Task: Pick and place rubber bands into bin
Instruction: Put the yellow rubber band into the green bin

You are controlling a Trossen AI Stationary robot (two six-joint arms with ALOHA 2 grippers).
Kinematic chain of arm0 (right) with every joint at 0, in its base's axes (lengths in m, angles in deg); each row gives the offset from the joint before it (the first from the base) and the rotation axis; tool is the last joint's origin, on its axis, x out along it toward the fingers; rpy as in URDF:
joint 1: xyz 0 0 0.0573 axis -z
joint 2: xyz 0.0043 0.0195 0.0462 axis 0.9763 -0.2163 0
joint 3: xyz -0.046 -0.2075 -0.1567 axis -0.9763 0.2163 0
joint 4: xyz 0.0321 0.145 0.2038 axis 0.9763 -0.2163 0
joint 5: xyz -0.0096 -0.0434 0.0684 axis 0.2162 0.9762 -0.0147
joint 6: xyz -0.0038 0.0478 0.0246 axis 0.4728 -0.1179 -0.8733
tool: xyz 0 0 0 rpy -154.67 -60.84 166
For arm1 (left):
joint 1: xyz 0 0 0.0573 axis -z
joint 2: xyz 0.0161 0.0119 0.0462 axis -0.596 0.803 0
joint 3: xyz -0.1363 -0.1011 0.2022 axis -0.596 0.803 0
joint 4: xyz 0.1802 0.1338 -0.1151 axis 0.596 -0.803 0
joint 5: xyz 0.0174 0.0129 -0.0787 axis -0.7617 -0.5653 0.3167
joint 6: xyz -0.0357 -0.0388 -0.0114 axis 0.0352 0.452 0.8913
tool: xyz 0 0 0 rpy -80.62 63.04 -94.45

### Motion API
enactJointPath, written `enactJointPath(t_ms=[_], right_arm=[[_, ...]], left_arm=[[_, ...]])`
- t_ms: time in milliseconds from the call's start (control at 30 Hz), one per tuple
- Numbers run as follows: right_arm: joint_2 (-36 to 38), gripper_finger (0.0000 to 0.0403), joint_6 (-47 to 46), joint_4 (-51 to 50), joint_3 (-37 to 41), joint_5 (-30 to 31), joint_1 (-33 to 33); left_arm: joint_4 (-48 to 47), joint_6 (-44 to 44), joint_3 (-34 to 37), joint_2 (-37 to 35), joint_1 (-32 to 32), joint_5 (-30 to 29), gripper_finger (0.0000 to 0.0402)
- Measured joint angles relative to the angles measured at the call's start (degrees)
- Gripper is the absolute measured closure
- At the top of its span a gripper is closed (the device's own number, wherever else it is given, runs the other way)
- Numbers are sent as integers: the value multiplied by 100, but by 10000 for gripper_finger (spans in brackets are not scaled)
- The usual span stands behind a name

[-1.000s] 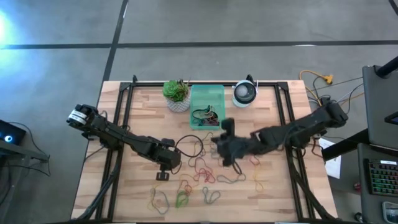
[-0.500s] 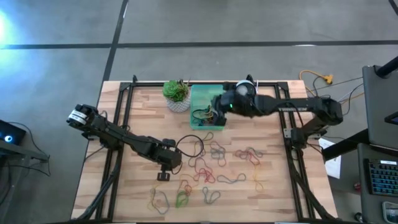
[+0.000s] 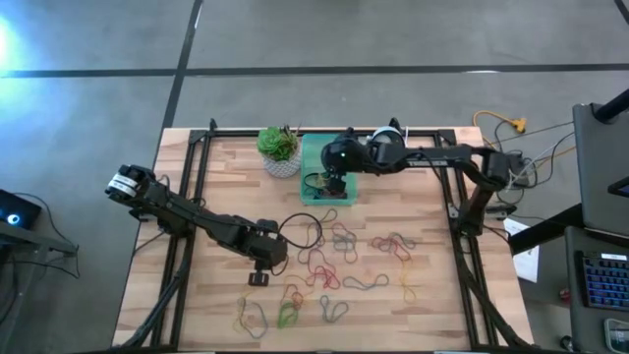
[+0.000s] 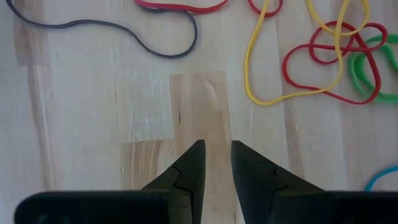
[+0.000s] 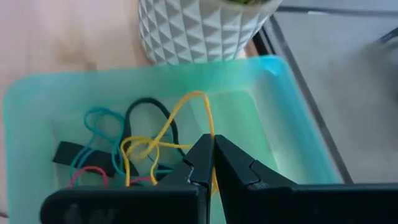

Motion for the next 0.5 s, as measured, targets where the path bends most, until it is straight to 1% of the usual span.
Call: enactJointPath(t_ms=[167,233,367,500], right_arm=[[-142,393,-208,-11,-1,0,77],[-139,385,-231,-33,-2,-81,85],[-58,350,-242,-41,-4,-500,81],[38,302,-386,-87,-7,-599,76]], left_arm=[[36,0,0,0,0,0,340],[71,0,0,0,1,-2,340],[94,0,0,0,0,-7,340],[103,34,0,0,0,-6,340]])
